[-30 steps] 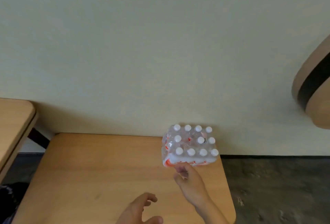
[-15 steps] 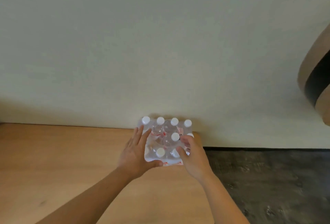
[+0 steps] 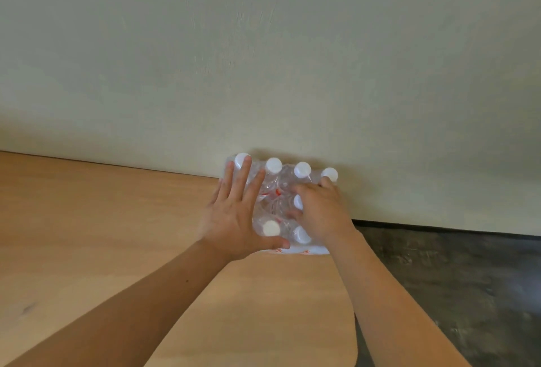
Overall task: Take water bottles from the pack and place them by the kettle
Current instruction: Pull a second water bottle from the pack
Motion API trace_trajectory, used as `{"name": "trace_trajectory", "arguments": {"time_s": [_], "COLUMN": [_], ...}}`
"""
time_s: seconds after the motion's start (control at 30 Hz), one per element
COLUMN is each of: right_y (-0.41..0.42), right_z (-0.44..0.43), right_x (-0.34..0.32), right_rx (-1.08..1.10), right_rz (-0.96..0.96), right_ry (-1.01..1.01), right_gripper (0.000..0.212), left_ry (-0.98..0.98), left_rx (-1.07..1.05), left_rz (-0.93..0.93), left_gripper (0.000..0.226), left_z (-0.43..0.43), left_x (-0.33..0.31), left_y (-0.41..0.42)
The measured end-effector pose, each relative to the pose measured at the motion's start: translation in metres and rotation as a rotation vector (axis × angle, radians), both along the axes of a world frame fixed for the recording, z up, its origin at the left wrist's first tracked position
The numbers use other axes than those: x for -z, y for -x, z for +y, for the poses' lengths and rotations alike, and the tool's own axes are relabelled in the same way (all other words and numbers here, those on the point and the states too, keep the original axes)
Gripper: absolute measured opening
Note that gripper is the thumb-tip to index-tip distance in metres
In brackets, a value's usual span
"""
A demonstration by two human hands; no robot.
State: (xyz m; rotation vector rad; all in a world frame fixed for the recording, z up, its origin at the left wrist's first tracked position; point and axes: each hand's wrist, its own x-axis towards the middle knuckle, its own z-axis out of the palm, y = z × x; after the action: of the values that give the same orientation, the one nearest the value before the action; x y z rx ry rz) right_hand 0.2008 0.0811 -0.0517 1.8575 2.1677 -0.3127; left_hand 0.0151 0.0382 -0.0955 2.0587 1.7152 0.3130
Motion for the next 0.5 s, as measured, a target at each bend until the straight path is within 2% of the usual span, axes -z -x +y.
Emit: {"name": "trace_trajectory", "arguments": {"time_s": [0.2, 0.4, 0.5], "right_y": [0.003, 0.006, 0.006], "right_z": [0.007, 0.002, 0.0], "right_x": [-0.002, -0.011, -0.028], "right_rx": [-0.005, -0.055, -0.042], "right_rz": [-0.047, -0.023, 0.008], "right_ry": [0.025, -0.026, -0.025], "right_gripper": [0.046, 0.023, 0.025], "left_ry": [0.042, 0.055, 0.068], "left_rx": [0.011, 0.015, 0.014], "left_rz": [0.033, 0.038, 0.041], "left_gripper": [0.144, 0.143, 0.142], "left_z": [0.0, -0.001, -0.001], "left_x": [-0.004, -0.007, -0.008], "left_y": [0.0, 0.0, 0.0]}}
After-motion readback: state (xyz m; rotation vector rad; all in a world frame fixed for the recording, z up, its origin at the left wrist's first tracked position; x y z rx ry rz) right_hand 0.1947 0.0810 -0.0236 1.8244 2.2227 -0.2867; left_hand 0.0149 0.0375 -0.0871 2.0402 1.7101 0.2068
